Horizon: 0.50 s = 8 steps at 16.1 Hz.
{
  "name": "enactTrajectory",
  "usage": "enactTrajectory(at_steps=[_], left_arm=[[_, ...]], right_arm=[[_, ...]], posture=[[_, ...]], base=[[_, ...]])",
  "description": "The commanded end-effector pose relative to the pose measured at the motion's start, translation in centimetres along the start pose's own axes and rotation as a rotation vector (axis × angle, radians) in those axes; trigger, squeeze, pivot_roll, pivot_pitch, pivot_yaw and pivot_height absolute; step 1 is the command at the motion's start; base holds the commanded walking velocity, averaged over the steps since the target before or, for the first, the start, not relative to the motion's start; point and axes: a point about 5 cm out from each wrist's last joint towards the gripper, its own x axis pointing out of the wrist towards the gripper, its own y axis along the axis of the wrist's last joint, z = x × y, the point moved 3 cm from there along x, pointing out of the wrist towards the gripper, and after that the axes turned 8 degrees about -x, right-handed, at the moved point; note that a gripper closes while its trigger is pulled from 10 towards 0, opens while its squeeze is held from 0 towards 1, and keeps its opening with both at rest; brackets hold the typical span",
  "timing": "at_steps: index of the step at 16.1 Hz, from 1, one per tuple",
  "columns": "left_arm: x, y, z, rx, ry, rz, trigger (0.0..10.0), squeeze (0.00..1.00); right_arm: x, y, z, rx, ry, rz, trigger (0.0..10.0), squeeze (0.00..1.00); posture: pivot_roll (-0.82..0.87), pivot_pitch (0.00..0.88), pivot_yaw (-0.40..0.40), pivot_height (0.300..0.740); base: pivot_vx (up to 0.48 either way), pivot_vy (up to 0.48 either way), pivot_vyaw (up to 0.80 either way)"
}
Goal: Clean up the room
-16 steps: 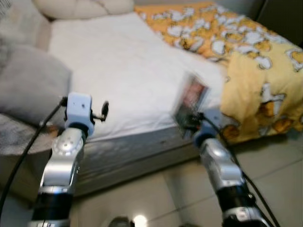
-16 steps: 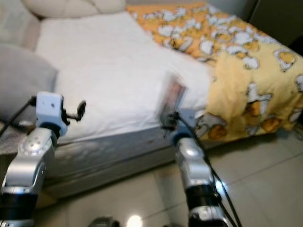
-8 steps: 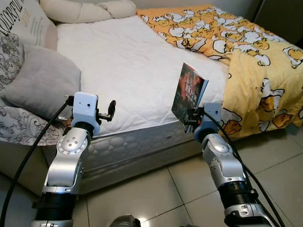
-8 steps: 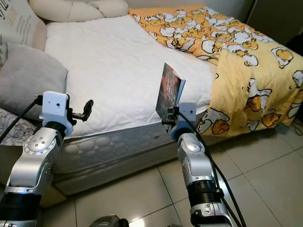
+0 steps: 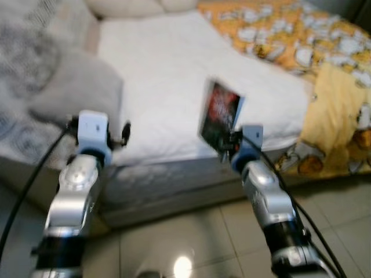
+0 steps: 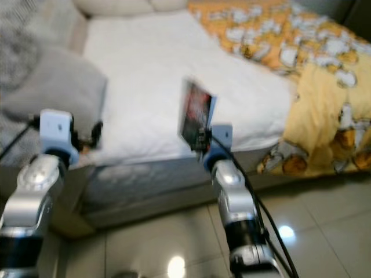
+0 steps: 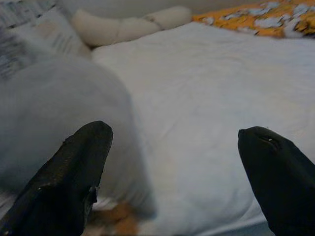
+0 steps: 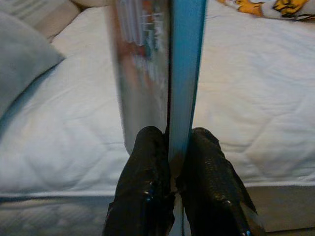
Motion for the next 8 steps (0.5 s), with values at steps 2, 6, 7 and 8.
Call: enactTrajectory(at_steps=[2,6,7,8], left_arm=[[0.07,0.14,0.82,0.0,-0.023,0.005,10.0,0.26],[0.07,0.05,0.86,-0.001,-0.024,0.001,10.0,0.26],[0.05,-0.01,0.9,-0.002,-0.026,0.0,10.0,0.26],[0.04,-0.06,0.95,-0.003,-0.027,-0.002,10.0,0.25]], right_arm=[[-0.08,1.2,1.48,-0.018,-0.04,0.048,10.0,0.0],[-0.11,1.13,1.45,-0.032,-0.032,0.047,10.0,0.0],[-0.12,1.1,1.43,-0.035,-0.031,0.047,10.0,0.0],[-0.14,1.08,1.42,-0.035,-0.03,0.047,10.0,0.0]], posture=[[0.09,0.0,0.004,0.74],[0.09,0.0,0.005,0.74],[0.09,0.0,0.005,0.74],[0.09,0.0,0.004,0.74]], base=[[0.356,0.0,0.0],[0.382,0.0,0.26],[0.39,0.0,0.69],[0.39,0.0,0.69]])
